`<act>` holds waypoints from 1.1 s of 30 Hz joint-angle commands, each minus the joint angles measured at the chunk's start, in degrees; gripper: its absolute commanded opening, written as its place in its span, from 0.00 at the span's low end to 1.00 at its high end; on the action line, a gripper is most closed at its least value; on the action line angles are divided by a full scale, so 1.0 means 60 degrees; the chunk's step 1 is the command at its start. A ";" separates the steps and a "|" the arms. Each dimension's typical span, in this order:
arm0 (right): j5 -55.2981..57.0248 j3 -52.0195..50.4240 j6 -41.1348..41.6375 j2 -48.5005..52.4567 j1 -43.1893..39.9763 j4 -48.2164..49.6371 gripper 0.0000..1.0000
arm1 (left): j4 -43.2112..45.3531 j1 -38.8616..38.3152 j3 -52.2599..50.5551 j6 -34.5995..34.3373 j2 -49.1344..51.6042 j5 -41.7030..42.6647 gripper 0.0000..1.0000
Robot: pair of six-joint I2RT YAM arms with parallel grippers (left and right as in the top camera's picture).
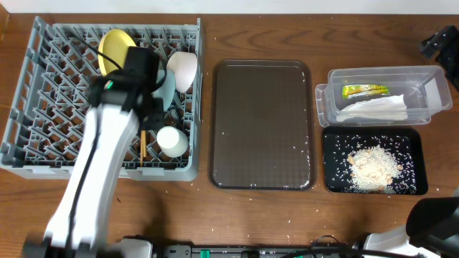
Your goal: Sort waste into correct bins and load items into the dishwasher
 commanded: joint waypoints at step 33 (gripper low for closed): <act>0.1115 0.0106 -0.0153 -0.0772 0.1140 -0.0044 0.99 | 0.0521 -0.0168 0.0441 -0.1453 -0.3949 0.0018 0.88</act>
